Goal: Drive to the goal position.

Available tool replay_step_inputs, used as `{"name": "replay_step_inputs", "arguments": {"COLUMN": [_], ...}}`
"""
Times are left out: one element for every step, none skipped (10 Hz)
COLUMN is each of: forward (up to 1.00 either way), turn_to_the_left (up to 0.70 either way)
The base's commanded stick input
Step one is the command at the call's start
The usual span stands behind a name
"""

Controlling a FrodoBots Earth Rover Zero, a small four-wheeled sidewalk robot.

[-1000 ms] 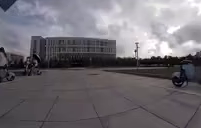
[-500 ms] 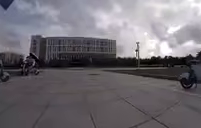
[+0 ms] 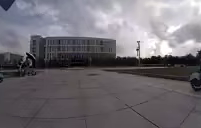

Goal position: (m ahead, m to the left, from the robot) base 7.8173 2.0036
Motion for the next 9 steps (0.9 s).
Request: {"name": "replay_step_inputs", "arguments": {"forward": [0.70,0.70,0.70,0.70,0.70,0.70,0.70,0.70,0.70], "turn_to_the_left": [0.00,0.00,0.00,0.00,0.00,0.00,0.00,0.00,0.00]}}
